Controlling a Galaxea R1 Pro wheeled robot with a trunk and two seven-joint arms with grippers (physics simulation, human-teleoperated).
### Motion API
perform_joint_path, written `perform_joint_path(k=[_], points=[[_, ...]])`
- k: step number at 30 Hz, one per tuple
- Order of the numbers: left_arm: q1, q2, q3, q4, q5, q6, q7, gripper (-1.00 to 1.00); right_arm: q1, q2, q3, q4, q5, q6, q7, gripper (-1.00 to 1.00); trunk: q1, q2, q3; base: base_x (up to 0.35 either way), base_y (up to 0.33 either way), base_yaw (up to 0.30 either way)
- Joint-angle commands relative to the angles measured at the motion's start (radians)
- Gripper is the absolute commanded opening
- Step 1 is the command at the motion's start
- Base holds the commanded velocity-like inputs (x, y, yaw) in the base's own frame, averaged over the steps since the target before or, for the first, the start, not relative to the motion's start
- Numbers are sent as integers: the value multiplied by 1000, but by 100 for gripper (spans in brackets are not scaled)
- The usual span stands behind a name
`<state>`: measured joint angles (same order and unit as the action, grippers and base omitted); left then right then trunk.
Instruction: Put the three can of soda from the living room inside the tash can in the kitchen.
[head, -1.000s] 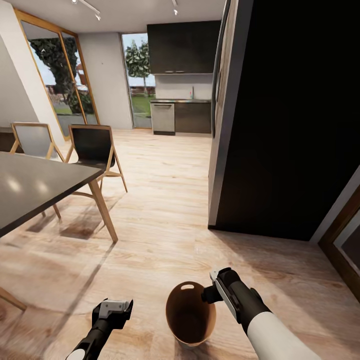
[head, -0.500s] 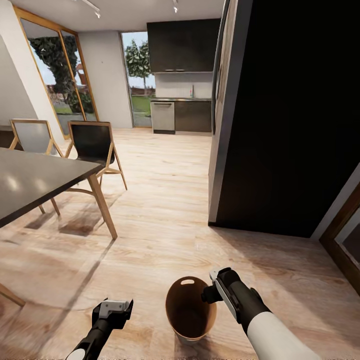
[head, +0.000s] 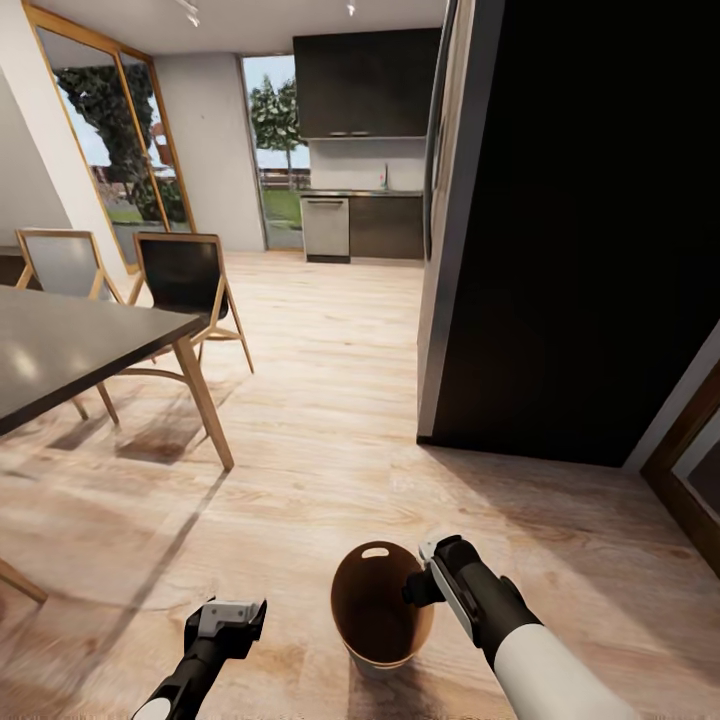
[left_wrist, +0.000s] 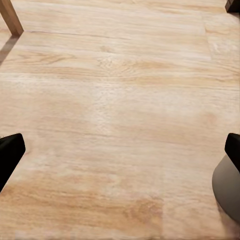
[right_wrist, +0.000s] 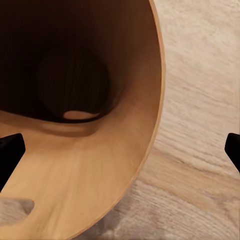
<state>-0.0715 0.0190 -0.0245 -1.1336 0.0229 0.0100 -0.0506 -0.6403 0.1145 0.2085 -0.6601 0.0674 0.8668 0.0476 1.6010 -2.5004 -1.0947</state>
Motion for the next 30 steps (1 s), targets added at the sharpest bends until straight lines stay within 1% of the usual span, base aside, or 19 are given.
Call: perform_joint_path(k=[1,7,17,25,30], points=[[0,0,0,0,0,0,0,100,0,0,0,0,0,0,0,100,0,0,-4,0,0,0],[0,0,0,0,0,1,0,100,0,0,0,-1,0,0,0,100,3,-2,-27,0,0,0],[0,0,0,0,0,-1,0,100,0,1,0,-1,1,-1,0,100,3,-2,-27,5,0,0],[0,0,0,-3,-1,4,0,100,1,1,1,-2,1,-2,0,100,3,-2,-27,177,-53,0],[1,1,0,-6,-1,1,0,100,1,1,2,-3,1,-2,0,100,3,-2,-27,80,-32,0]])
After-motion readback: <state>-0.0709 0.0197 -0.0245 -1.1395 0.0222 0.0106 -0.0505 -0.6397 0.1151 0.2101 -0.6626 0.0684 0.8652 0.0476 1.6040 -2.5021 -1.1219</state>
